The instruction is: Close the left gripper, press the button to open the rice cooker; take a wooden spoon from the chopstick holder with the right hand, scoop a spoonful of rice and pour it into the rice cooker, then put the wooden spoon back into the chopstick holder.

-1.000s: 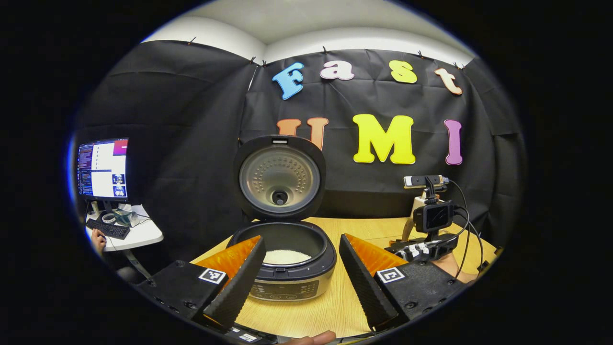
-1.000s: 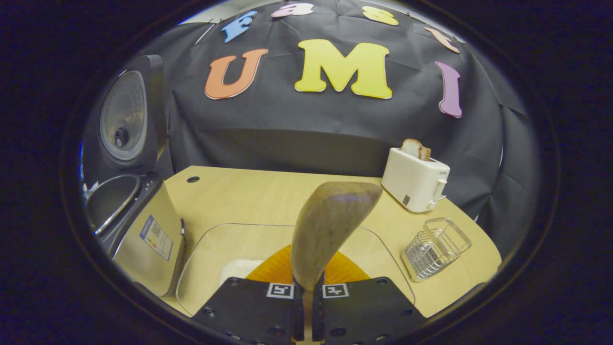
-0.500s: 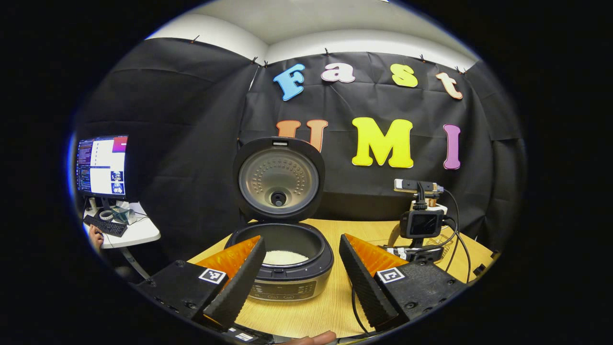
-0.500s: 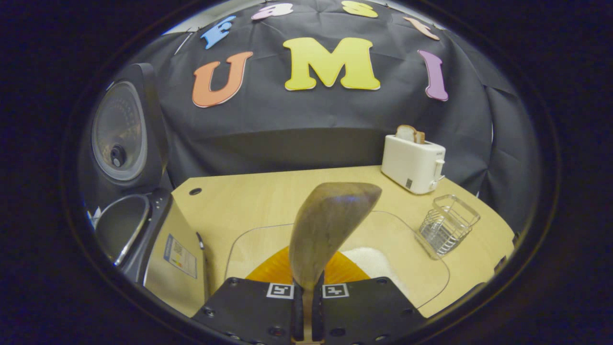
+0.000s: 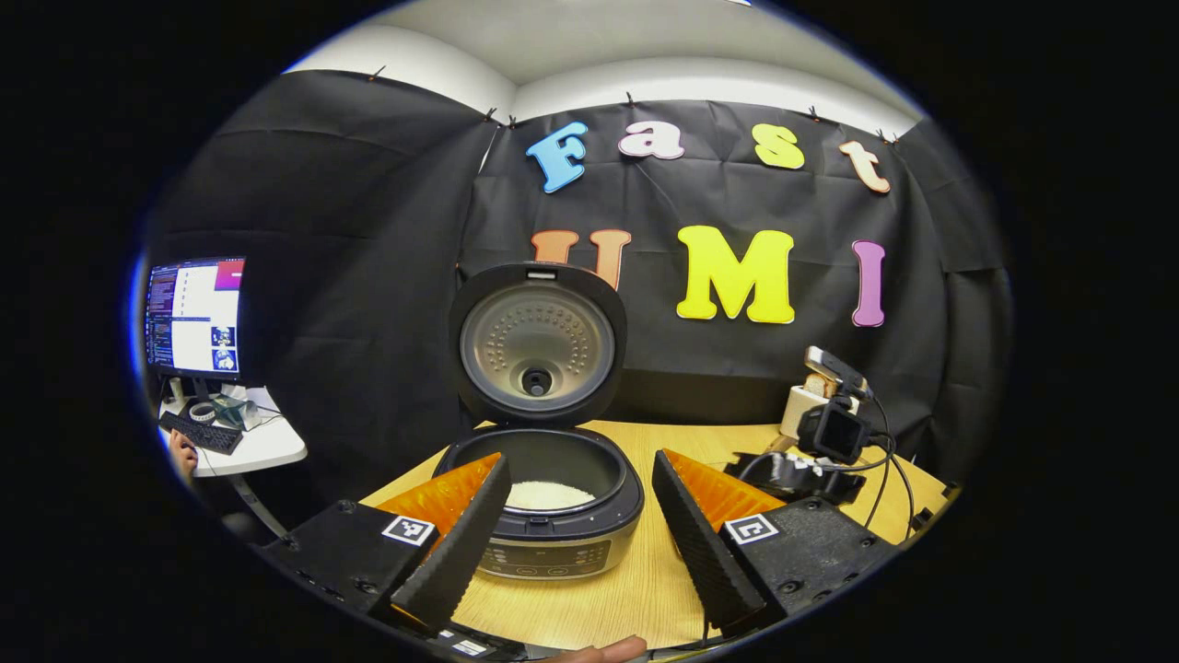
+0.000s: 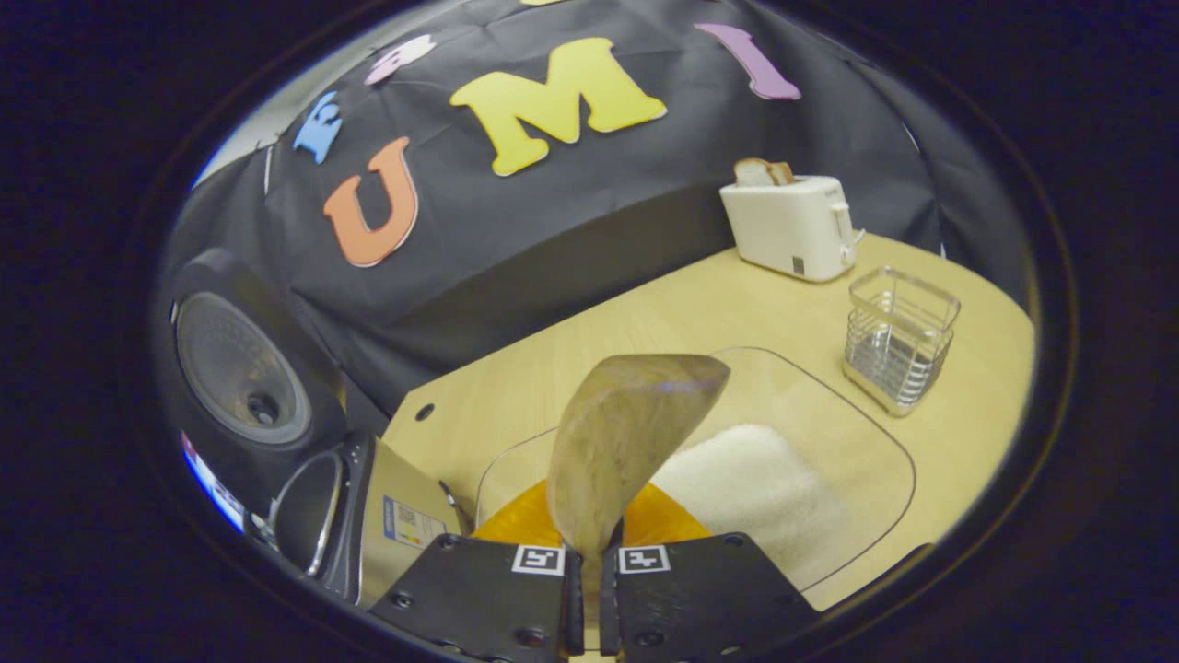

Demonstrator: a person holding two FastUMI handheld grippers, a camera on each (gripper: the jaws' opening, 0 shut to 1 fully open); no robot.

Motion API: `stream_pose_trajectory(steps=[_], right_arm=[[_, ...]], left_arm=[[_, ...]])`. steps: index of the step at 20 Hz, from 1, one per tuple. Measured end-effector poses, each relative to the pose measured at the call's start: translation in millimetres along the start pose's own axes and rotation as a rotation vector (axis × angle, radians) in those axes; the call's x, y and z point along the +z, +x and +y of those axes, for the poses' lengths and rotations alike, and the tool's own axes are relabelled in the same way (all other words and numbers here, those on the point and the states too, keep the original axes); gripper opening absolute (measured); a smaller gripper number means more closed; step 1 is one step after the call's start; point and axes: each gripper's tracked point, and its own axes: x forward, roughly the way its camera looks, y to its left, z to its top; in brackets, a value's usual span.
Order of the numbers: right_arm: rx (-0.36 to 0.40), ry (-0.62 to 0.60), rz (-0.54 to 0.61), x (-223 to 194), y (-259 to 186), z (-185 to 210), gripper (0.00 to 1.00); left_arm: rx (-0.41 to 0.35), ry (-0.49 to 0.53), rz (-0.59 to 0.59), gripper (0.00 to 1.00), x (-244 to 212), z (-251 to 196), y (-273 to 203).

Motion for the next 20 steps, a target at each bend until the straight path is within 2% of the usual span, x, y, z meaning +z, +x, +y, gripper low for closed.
stream_pose_trajectory(steps=[3, 11, 16, 20], right_arm=[[0.073, 0.133, 0.045, 5.2, 1.9, -3.4, 0.07], [0.179, 0.415, 0.041, 27.4, -7.9, -14.6, 0.07], [0.239, 0.546, -0.033, 56.2, -27.2, -27.4, 0.07], [0.341, 0.693, -0.034, 79.8, -48.4, -32.9, 0.06]], left_arm=[[-0.002, -0.004, 0.001, 0.98, -0.7, -2.1, 1.1], [-0.025, 0.024, 0.010, 0.98, -4.5, -15.1, 3.0], [-0.019, 0.019, 0.014, 0.98, -6.1, -12.2, 4.1], [-0.011, 0.011, 0.013, 0.98, -5.2, -7.4, 3.9]])
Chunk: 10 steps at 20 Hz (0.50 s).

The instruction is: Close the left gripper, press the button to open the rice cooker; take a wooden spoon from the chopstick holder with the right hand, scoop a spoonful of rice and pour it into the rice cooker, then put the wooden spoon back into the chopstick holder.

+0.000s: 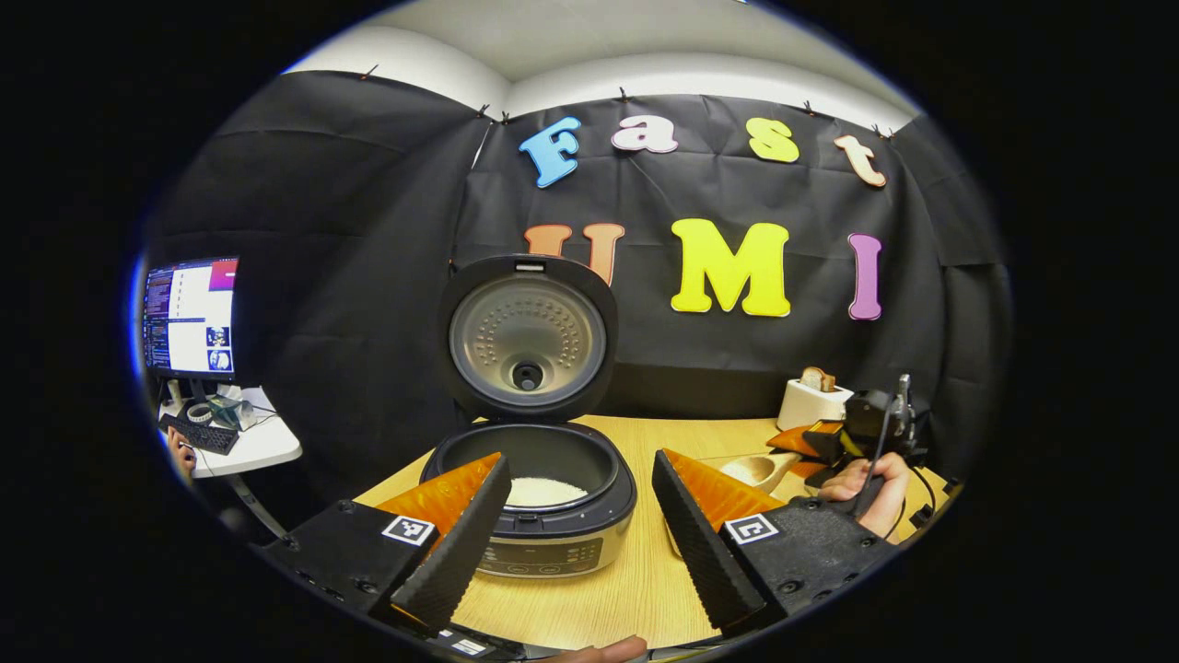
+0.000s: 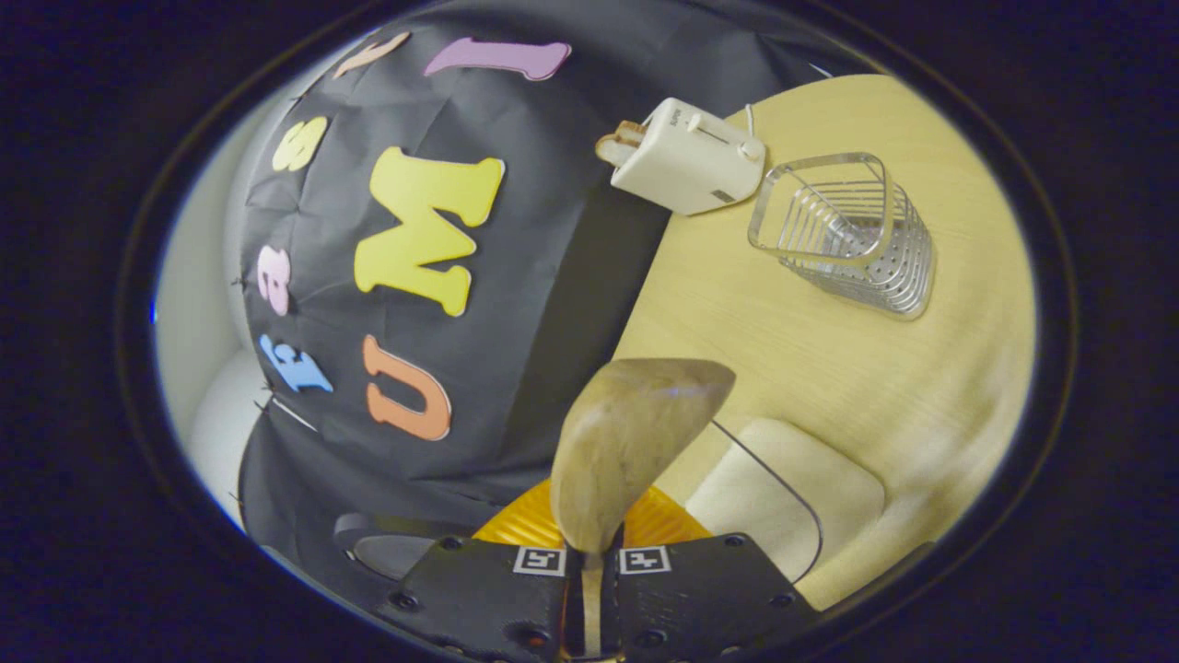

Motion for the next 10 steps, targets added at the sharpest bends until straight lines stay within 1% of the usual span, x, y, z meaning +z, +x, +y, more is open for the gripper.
stream_pose_trajectory(steps=[2, 4, 5, 7, 9, 10], right_arm=[[0.039, 0.110, 0.035, 6.4, -7.3, 3.4, 0.06], [0.078, 0.223, 0.096, 5.4, -11.8, 7.7, 0.06], [0.088, 0.255, 0.130, 2.5, -13.8, 9.5, 0.06], [0.097, 0.269, 0.171, -7.0, -15.7, 11.5, 0.06], [0.094, 0.262, 0.186, -13.1, -17.2, 14.1, 0.08], [0.098, 0.260, 0.194, -16.1, -18.3, 18.5, 0.06]], left_arm=[[0.005, -0.003, 0.001, 0.98, -0.2, 2.5, 0.1], [0.008, -0.005, 0.000, 0.98, 0.1, 4.2, -0.1], [0.007, -0.005, -0.001, 0.98, 0.7, 3.1, -0.2], [0.003, -0.004, 0.001, 0.98, 0.1, 0.6, -0.1], [0.001, 0.001, 0.002, 0.98, -0.6, -0.9, -0.5], [0.001, 0.006, 0.001, 0.98, 0.3, 0.4, -0.5]])
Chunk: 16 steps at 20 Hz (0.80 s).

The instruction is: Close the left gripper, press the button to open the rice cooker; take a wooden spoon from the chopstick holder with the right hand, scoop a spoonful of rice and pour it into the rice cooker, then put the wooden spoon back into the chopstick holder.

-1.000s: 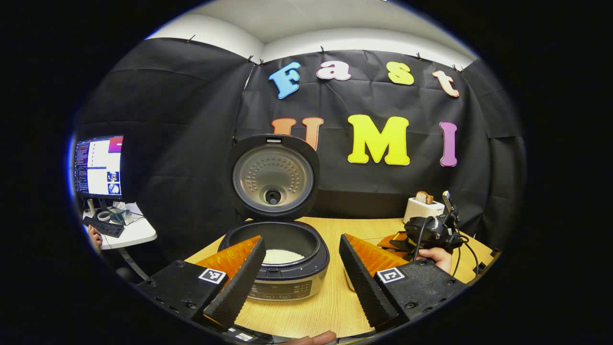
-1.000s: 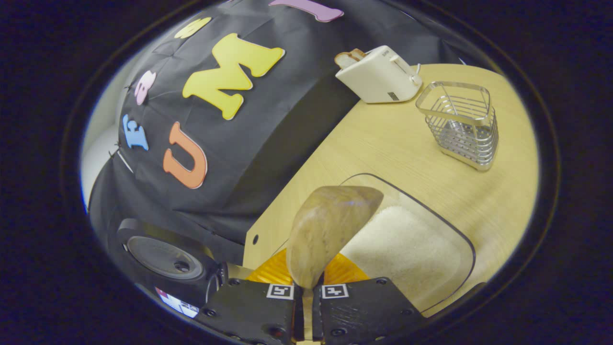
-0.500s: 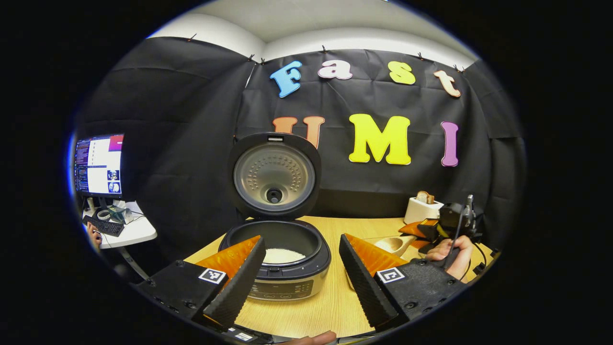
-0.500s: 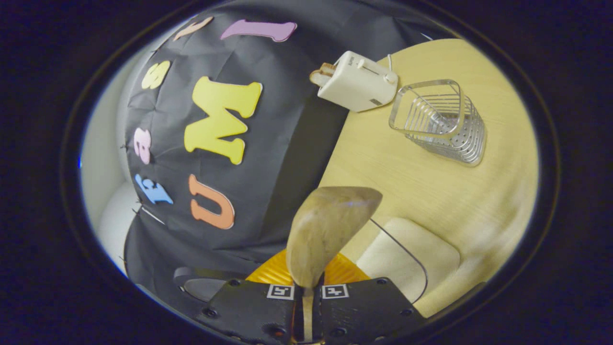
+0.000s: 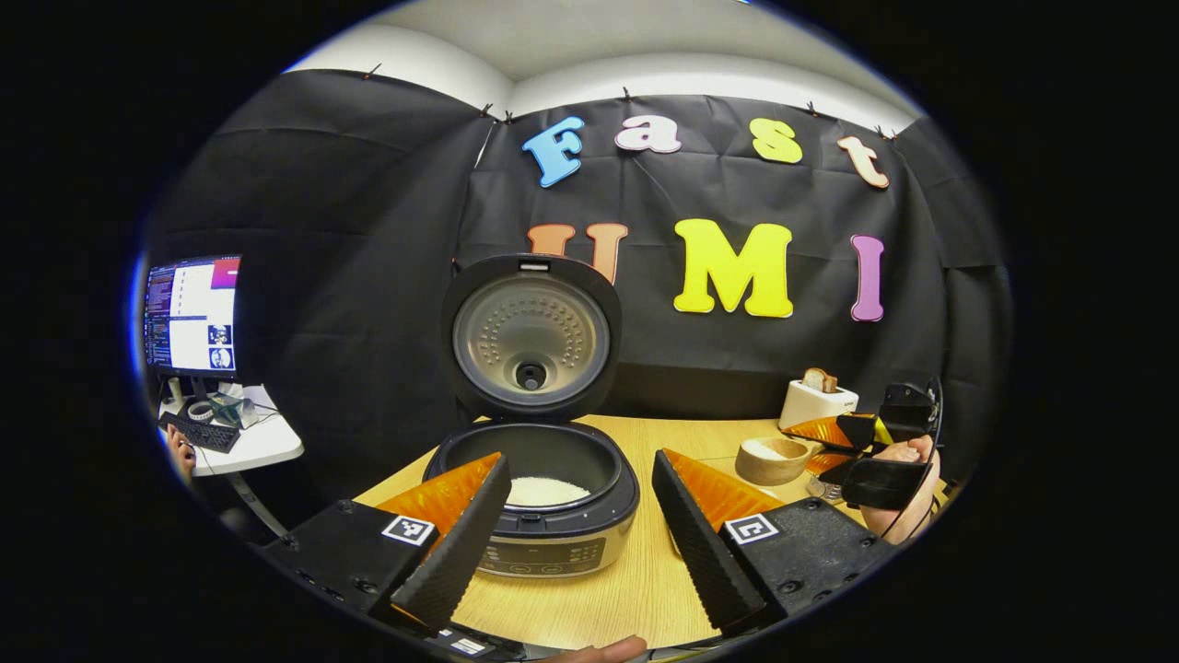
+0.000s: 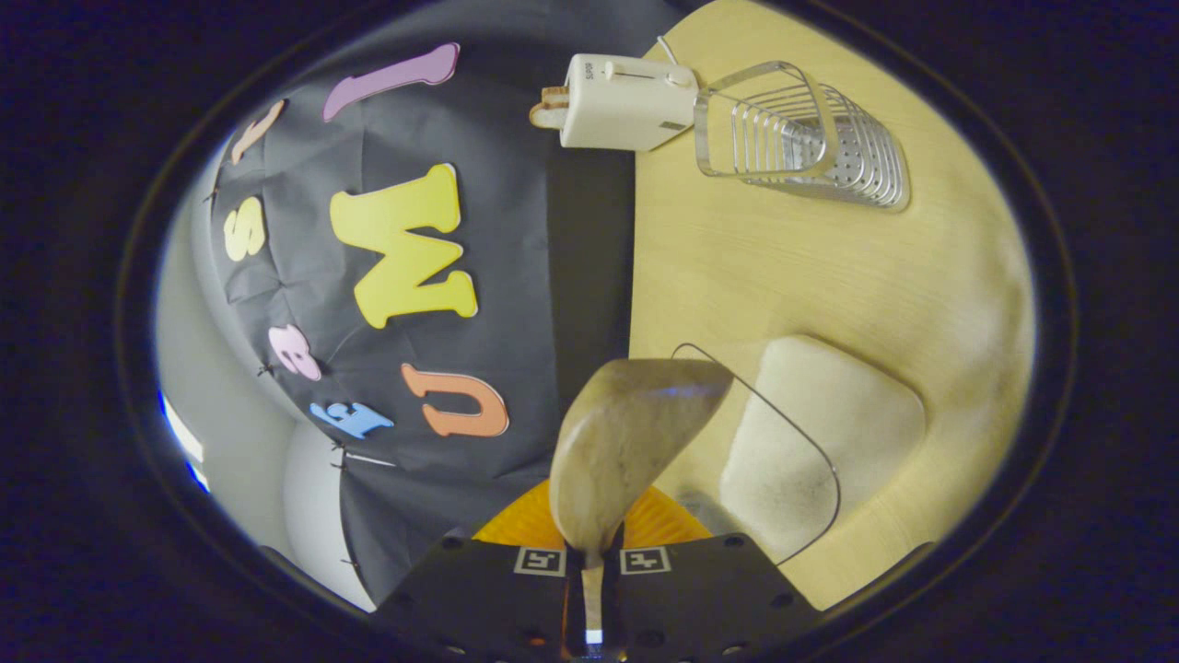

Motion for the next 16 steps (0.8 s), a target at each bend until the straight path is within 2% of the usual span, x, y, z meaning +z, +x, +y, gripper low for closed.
stream_pose_trajectory(steps=[7, 12, 16], right_arm=[[0.027, -0.085, -0.002, -26.8, -9.7, 37.0, 0.06], [0.057, -0.141, 0.028, -71.1, -2.6, 73.0, 0.06], [0.074, -0.215, 0.064, -116.7, 17.4, 98.2, 0.07]], left_arm=[[0.004, 0.004, 0.000, 0.98, 0.7, 8.3, -2.5], [0.035, 0.029, -0.009, 0.98, 2.0, 28.6, -5.4], [0.096, 0.061, 0.002, 0.98, -1.3, 60.4, -7.3]])
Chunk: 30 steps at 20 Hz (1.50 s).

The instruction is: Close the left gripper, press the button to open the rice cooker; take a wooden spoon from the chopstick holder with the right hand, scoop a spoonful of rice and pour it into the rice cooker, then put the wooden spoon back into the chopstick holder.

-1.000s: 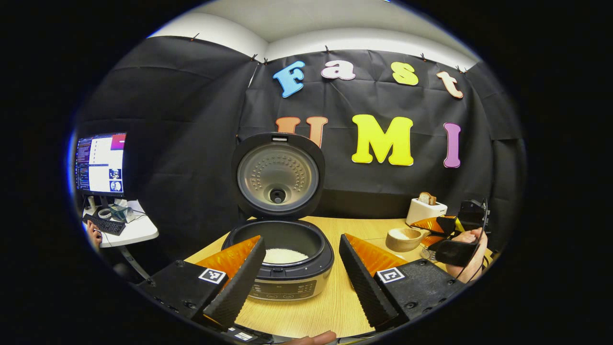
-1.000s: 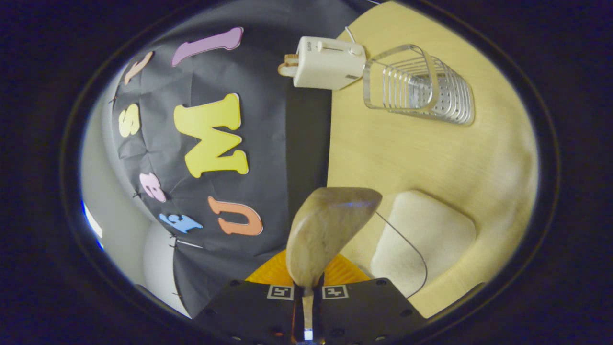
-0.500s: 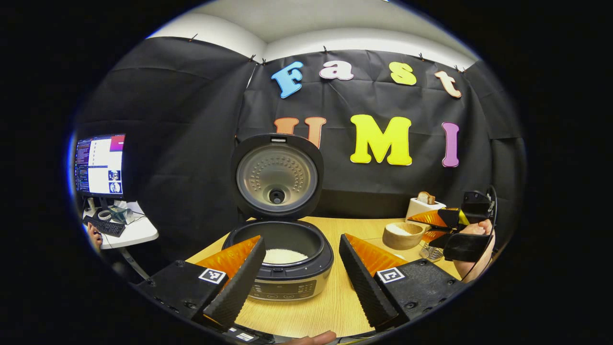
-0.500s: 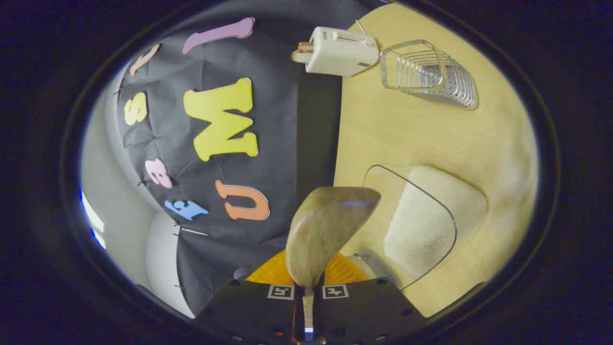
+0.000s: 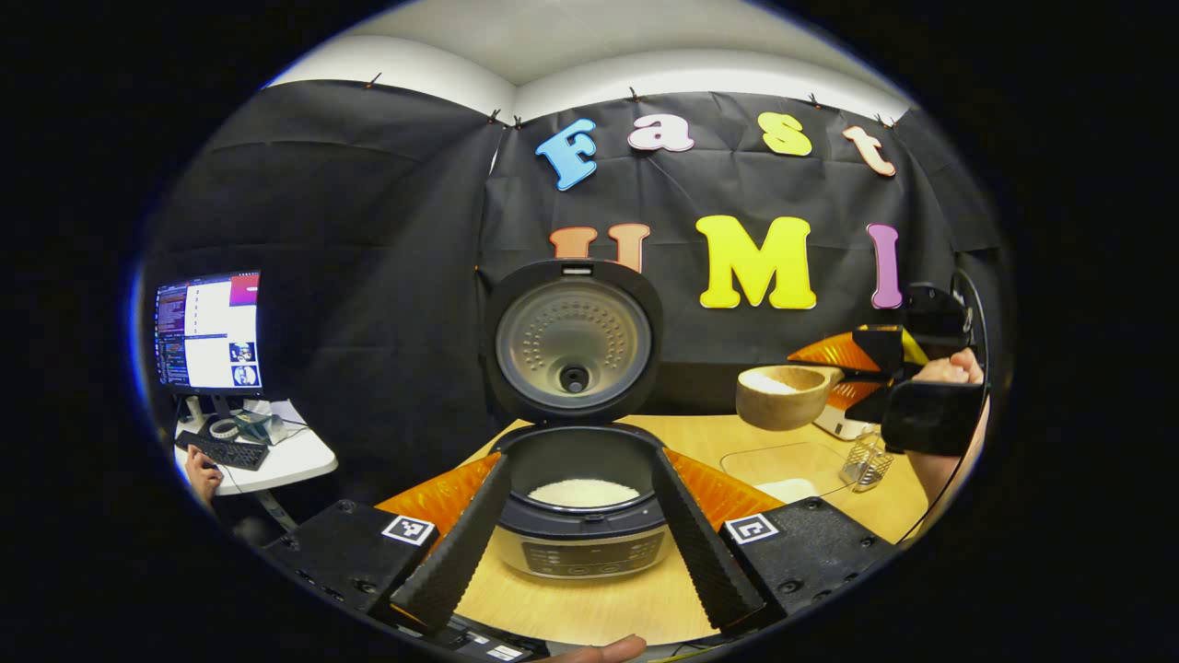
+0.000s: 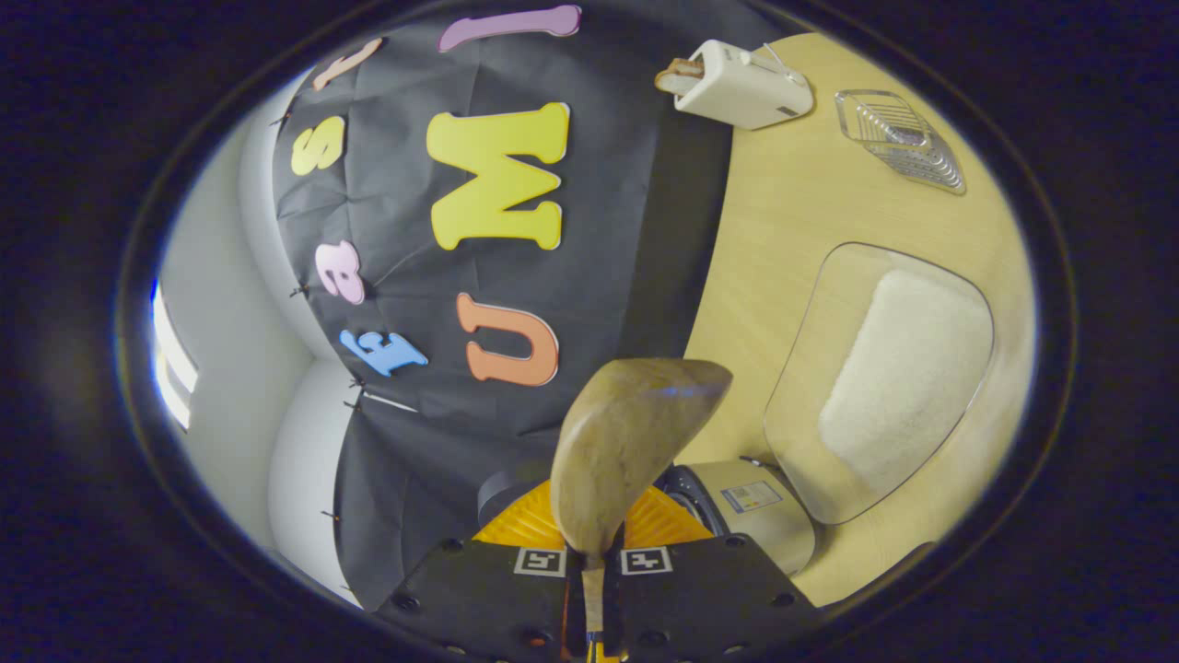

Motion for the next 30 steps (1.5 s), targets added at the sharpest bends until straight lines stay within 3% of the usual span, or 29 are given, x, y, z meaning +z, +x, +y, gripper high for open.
stream_pose_trajectory(steps=[6, 12, 17, 18, 20, 30], right_arm=[[-0.052, -0.138, 0.034, -53.0, 41.5, 21.8, 0.07], [-0.133, -0.388, 0.043, -98.7, 71.1, 34.4, 0.07], [-0.222, -0.631, -0.008, -94.4, 91.5, 34.3, 0.04], [-0.243, -0.696, -0.017, -91.0, 95.8, 34.4, 0.07], [-0.264, -0.790, -0.018, -88.2, 103.0, 36.5, 0.07], [-0.349, -1.080, 0.029, -91.1, 123.2, 22.6, 0.07]], left_arm=[[0.088, -0.007, 0.039, 0.98, -14.5, 43.9, 6.4], [0.096, -0.017, 0.058, 0.98, -20.1, 50.3, 9.5], [0.126, 0.001, 0.048, 0.98, -17.7, 61.2, 6.6], [0.132, -0.002, 0.048, 0.99, -18.2, 62.4, 6.5], [0.112, -0.004, 0.048, 0.99, -18.4, 54.9, 9.2], [0.090, 0.007, 0.051, 0.98, -20.0, 49.7, 10.5]])
